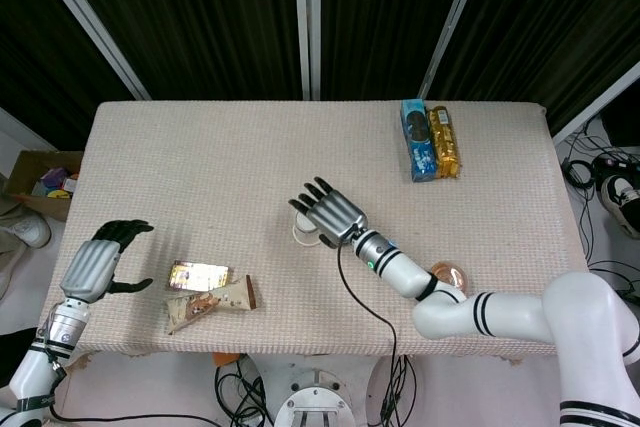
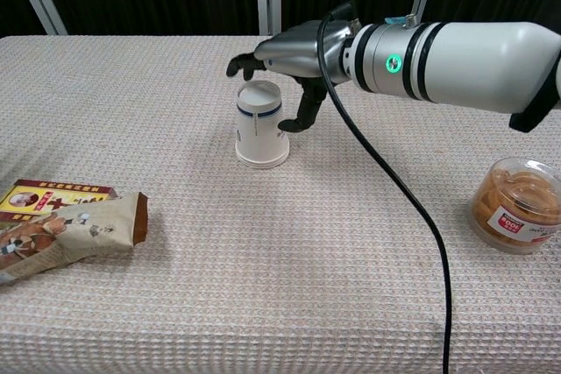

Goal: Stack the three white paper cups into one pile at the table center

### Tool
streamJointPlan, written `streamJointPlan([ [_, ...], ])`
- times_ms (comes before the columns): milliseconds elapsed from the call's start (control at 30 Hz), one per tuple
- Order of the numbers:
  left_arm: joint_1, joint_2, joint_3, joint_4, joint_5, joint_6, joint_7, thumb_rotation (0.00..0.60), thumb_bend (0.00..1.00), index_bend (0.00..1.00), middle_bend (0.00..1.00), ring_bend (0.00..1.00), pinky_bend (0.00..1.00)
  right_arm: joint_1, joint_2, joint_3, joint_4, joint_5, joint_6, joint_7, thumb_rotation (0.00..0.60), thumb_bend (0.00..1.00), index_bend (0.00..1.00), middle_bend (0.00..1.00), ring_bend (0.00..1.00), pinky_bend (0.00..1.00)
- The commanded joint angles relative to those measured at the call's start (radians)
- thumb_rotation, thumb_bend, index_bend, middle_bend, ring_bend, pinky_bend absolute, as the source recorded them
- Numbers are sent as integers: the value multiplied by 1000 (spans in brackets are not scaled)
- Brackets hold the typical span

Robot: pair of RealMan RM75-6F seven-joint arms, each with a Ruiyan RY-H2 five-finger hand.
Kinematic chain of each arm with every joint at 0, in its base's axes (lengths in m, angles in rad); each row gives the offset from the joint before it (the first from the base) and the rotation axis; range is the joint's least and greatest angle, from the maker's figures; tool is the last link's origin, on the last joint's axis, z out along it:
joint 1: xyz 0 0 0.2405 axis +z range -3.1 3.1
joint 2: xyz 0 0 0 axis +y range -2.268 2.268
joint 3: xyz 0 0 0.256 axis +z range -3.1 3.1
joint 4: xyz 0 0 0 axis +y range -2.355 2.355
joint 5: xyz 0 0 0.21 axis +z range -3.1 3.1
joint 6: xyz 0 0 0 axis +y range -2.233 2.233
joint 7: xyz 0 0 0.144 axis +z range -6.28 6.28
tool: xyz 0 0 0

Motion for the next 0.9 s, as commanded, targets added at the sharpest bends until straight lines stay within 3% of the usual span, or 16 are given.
streamJointPlan([
  [33, 5, 0, -1, 7, 0, 8, -1, 600, 120, 219, 172, 138, 135, -71, 114, 5, -147, -41, 123, 9, 600, 274, 0, 20, 0, 0],
  [233, 24, -5, -5, 63, 2, 54, 97, 600, 120, 219, 172, 139, 134, -258, 338, -80, -375, -119, 350, 6, 600, 268, 0, 29, 0, 0],
  [400, 64, 3, -16, 97, -15, 130, 214, 600, 120, 220, 172, 138, 134, -481, 464, -193, -431, -259, 564, 133, 600, 283, 0, 66, 0, 0],
  [633, 141, 26, -3, 72, -18, 228, 233, 600, 121, 220, 173, 139, 134, -791, 492, -321, -310, -431, 840, 387, 600, 286, 0, 80, 0, 0],
  [767, 188, 24, 15, 47, 3, 294, 253, 600, 121, 220, 173, 139, 133, -909, 452, -347, -200, -476, 915, 506, 600, 286, 0, 84, 0, 0],
  [900, 224, 15, 35, 31, 31, 338, 260, 600, 121, 220, 173, 139, 133, -963, 413, -340, -106, -515, 932, 596, 600, 286, 0, 84, 0, 0],
])
